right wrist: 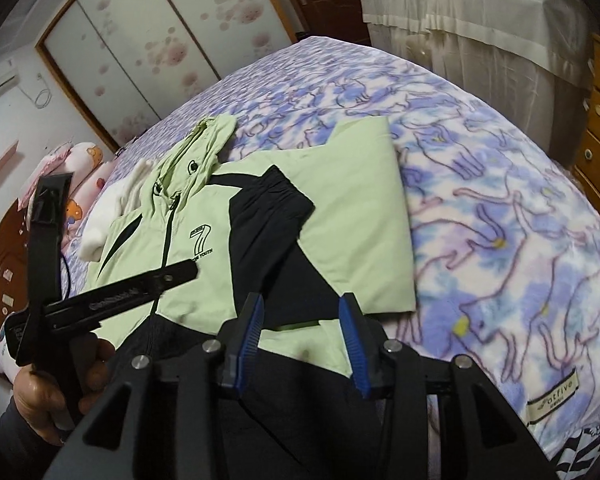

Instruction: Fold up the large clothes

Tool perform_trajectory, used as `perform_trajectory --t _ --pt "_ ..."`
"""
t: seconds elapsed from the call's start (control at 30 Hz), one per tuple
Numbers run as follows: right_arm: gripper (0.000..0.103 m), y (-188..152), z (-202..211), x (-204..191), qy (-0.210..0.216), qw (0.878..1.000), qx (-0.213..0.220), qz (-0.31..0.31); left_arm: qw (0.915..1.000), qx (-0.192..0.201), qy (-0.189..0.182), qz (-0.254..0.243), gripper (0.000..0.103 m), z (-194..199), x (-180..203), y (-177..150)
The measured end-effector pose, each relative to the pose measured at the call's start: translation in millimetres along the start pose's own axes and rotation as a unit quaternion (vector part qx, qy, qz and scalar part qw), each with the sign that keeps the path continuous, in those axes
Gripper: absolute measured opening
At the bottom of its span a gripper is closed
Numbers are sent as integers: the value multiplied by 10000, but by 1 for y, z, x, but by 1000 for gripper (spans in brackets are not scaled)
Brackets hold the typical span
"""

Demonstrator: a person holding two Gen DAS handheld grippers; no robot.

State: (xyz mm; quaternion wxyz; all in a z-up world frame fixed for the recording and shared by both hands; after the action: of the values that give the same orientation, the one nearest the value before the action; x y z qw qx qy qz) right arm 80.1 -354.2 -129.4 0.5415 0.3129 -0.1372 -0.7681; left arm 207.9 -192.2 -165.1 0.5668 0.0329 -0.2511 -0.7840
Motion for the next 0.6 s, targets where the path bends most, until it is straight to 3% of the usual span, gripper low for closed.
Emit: perform_trajectory --t 0.17,0.37,0.6 --pt "40 1 1 5 -23 10000 60 -28 9993 39 99 -359 47 -17 35 9" --pt "40 1 0 14 97 9997 85 -212 9979 -373 83 -532 48 -55 59 19" --pt "40 -1 -5 22 123 9990 13 -421 9975 -544 133 -436 61 -83 65 28"
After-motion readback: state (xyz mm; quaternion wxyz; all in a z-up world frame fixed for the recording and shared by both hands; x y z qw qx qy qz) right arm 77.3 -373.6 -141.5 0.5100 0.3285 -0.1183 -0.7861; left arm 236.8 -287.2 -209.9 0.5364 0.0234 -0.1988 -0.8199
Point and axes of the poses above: each gripper's, at about its wrist camera, not at the fingertips, and z roughly against the way its jaws point, x to its right, y to its top, the point moved 2 cm from there along -z, roughly the way its jaws point, and after that the axes turned 2 degrees about -y, right-handed, at the moved point
